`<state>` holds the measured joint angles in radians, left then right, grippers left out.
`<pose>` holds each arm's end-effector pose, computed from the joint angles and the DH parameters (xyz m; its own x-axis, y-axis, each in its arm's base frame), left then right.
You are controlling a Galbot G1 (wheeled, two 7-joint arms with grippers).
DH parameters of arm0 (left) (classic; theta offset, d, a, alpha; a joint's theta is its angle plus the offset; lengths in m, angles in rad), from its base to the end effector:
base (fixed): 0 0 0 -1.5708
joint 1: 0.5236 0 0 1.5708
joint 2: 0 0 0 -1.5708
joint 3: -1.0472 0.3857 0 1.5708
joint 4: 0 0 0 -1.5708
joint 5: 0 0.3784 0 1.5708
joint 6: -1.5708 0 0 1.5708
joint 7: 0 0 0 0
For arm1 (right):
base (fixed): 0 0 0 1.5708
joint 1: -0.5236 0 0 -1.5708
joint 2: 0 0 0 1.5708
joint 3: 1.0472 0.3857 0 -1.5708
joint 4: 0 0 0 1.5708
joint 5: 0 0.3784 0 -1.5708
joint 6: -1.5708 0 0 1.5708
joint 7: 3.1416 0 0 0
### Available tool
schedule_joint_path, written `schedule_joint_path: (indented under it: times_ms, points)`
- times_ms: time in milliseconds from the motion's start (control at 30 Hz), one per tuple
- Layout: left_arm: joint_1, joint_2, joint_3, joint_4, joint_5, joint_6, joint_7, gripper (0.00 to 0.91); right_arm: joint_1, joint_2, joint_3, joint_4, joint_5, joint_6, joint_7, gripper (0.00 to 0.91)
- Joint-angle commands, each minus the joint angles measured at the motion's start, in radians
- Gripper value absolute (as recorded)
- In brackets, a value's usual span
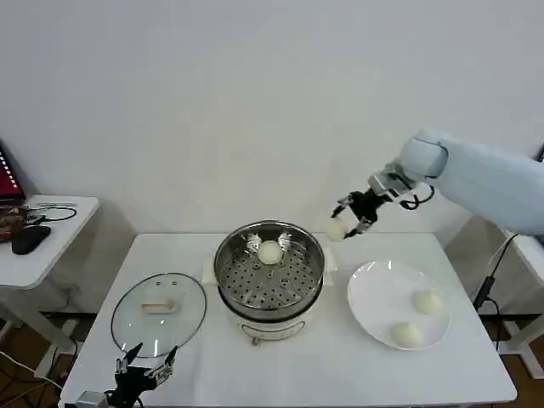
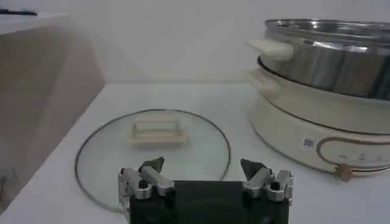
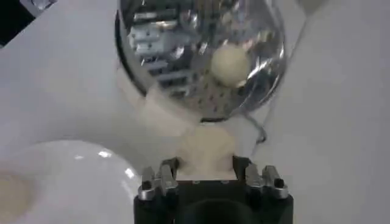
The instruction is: Take steamed baozi put them in steamer then cover it.
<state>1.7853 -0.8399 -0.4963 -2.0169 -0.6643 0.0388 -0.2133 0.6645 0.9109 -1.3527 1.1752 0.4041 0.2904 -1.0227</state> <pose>0.1368 0.1415 -0.3567 -0.8969 0.0974 0.4314 0.0965 0.9950 -0.0239 0.6326 -0.0627 -0.0163 -0.1732 -0.4614 0.8701 -0.7336 -0.5290 -0.4265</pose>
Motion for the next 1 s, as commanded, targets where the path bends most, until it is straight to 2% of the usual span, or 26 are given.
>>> schedule_joint_path:
  times_ms: [33, 367, 467, 767, 1000]
  points:
    - [0.0, 0.0, 0.002, -0.002, 0.0, 0.001, 0.0, 0.907, 0.044, 0.081, 0.002, 0.017, 0.027, -0.016, 0.006, 0.615]
    - [-0.012, -0.004, 0.018, -0.004, 0.002, 0.003, 0.0, 0.907, 0.033, 0.196, -0.049, 0.059, 0.126, -0.153, 0.048, 0.615]
    - [-0.017, -0.008, 0.024, -0.006, 0.003, 0.003, -0.001, 0.907, 0.027, 0.23, -0.066, 0.061, 0.16, -0.215, 0.057, 0.615]
    - [-0.017, -0.01, 0.03, -0.012, 0.004, 0.003, 0.0, 0.907, -0.013, 0.306, -0.083, 0.041, 0.233, -0.319, 0.073, 0.625]
    - [-0.021, -0.013, 0.037, -0.012, 0.004, 0.003, -0.001, 0.907, -0.037, 0.356, -0.086, -0.001, 0.254, -0.376, 0.068, 0.625]
